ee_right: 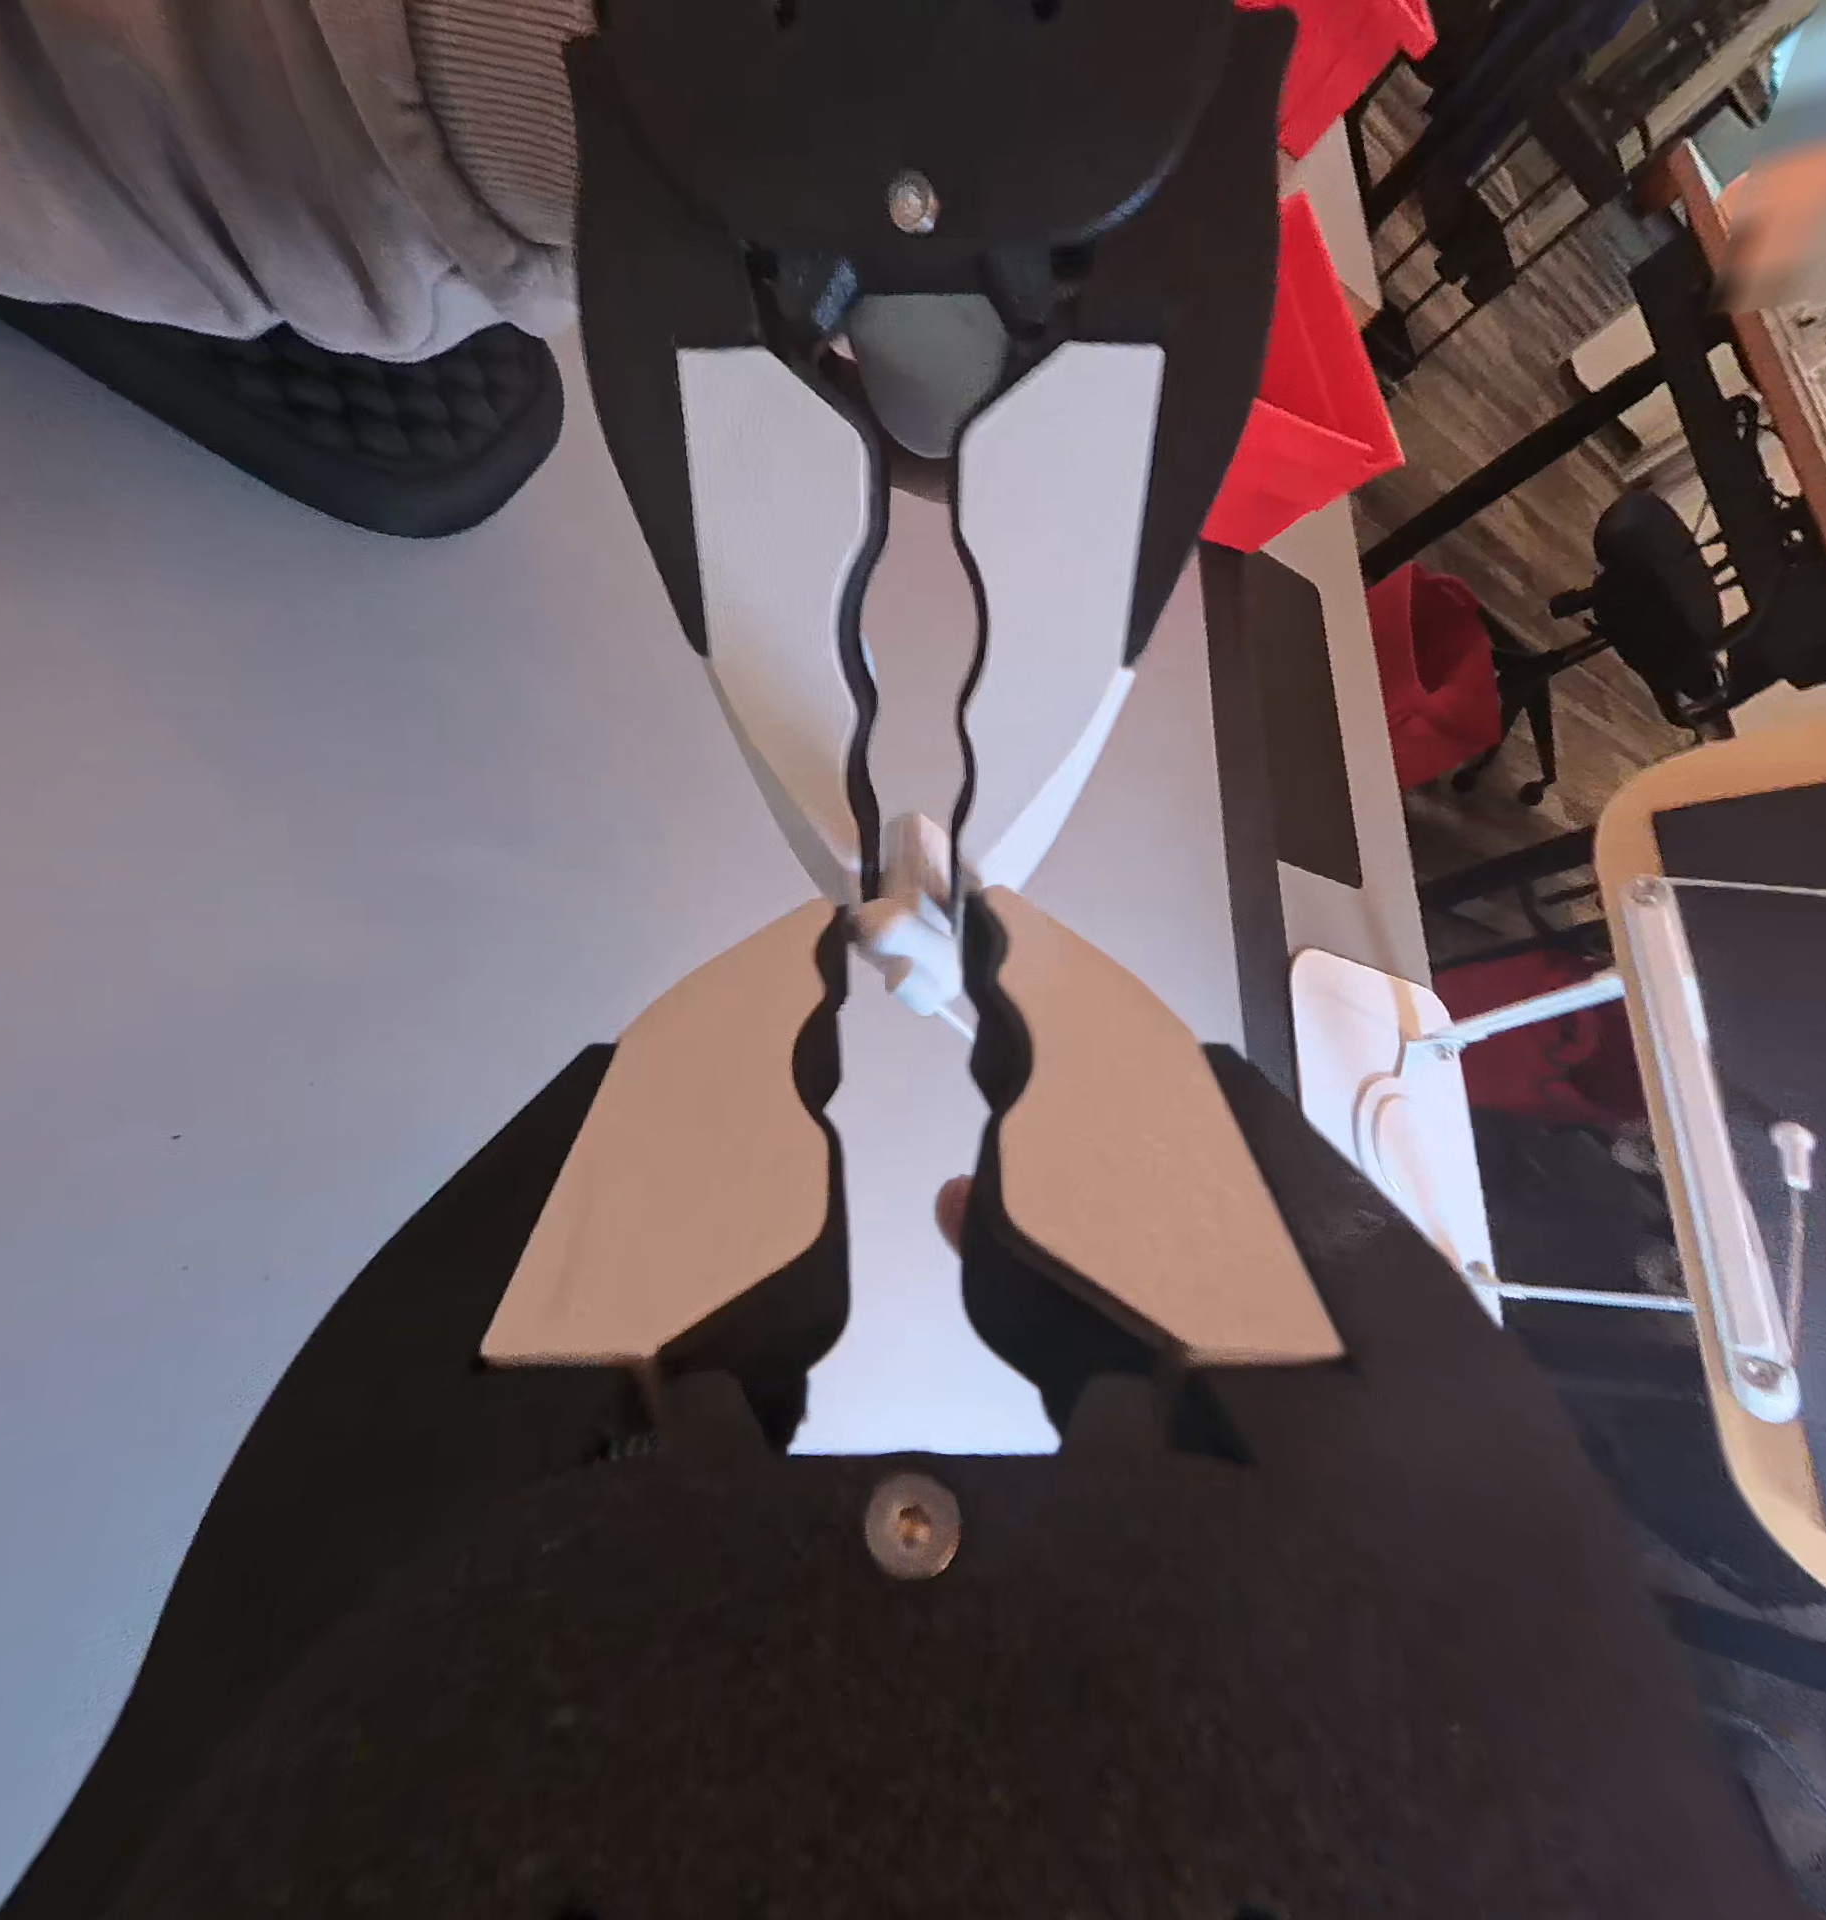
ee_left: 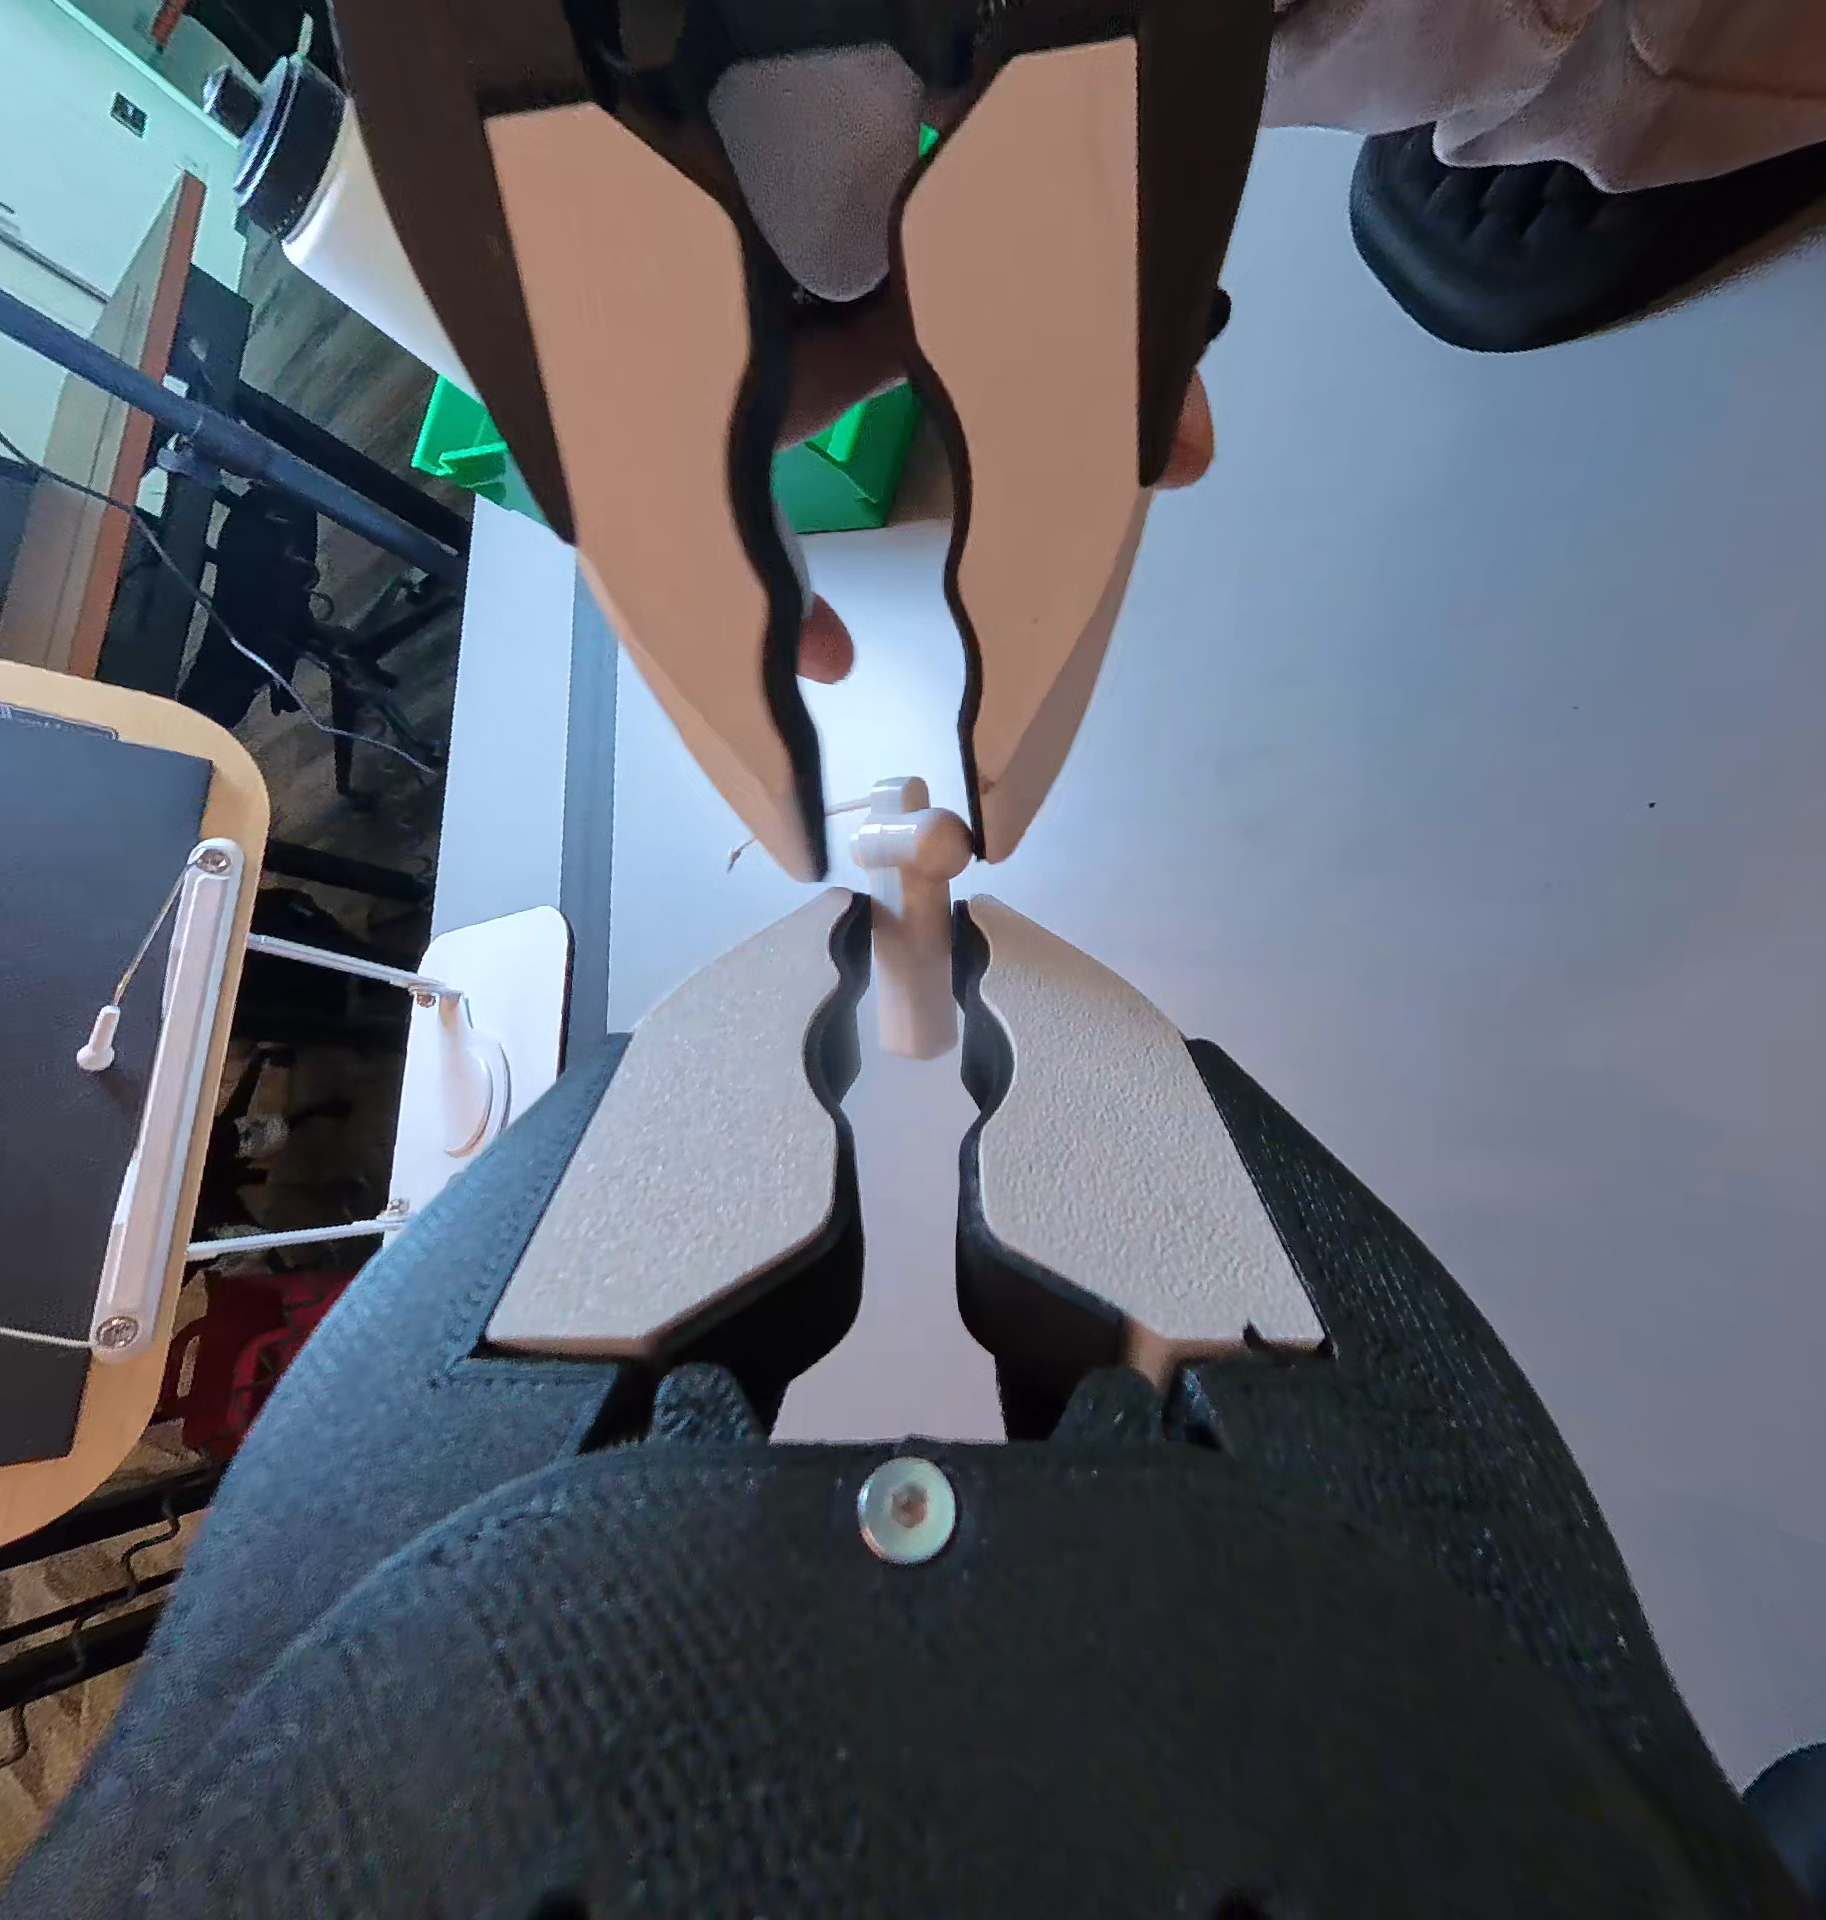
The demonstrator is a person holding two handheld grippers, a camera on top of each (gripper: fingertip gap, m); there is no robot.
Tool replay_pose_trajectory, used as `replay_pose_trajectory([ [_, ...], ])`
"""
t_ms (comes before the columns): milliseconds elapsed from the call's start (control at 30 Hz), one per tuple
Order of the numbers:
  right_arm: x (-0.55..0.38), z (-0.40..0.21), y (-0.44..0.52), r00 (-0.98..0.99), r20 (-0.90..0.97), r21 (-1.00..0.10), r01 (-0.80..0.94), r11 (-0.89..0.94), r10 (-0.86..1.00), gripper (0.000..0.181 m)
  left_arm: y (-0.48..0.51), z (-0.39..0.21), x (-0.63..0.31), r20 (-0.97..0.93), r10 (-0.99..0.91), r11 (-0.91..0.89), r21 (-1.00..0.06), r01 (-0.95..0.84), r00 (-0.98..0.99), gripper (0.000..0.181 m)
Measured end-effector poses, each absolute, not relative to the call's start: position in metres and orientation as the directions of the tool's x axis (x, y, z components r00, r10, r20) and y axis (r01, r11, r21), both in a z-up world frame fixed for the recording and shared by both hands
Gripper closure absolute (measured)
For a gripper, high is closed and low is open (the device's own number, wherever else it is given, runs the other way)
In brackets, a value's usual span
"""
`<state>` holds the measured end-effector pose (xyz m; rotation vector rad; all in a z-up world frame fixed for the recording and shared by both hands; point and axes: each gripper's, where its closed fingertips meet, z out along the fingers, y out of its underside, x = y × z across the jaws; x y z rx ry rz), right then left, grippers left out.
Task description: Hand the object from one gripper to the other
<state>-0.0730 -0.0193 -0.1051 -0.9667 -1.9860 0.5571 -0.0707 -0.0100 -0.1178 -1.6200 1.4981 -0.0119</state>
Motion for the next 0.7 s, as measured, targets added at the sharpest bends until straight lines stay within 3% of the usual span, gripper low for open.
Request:
replay_pose_trajectory([
  [33, -0.074, -0.106, -0.022, -0.363, 0.486, -0.678, 0.417, 0.605, 0.795, 0.169, -0.009, -0.119, -0.072, -0.543, -0.796, 0.136, -0.59, -0.796, 0.267, 0.166],
  [233, -0.073, -0.1, -0.022, -0.358, 0.475, -0.709, 0.385, 0.591, 0.804, 0.17, -0.011, -0.112, -0.073, -0.511, -0.81, 0.137, -0.642, -0.754, 0.287, 0.166],
  [433, -0.063, -0.072, -0.013, -0.295, 0.464, -0.784, 0.302, 0.542, 0.835, 0.17, -0.007, -0.081, -0.075, -0.431, -0.805, 0.135, -0.802, -0.582, 0.407, 0.162],
  [567, -0.05, -0.025, -0.005, -0.205, 0.417, -0.892, 0.096, 0.442, 0.885, 0.17, -0.003, -0.057, -0.081, -0.278, -0.835, 0.102, -0.927, -0.362, 0.476, 0.151],
  [700, -0.03, 0.023, 0.006, -0.141, 0.304, -0.947, -0.151, 0.283, 0.942, 0.17, -0.002, -0.058, -0.081, -0.099, -0.895, 0.009, -0.979, -0.203, 0.436, 0.146],
])
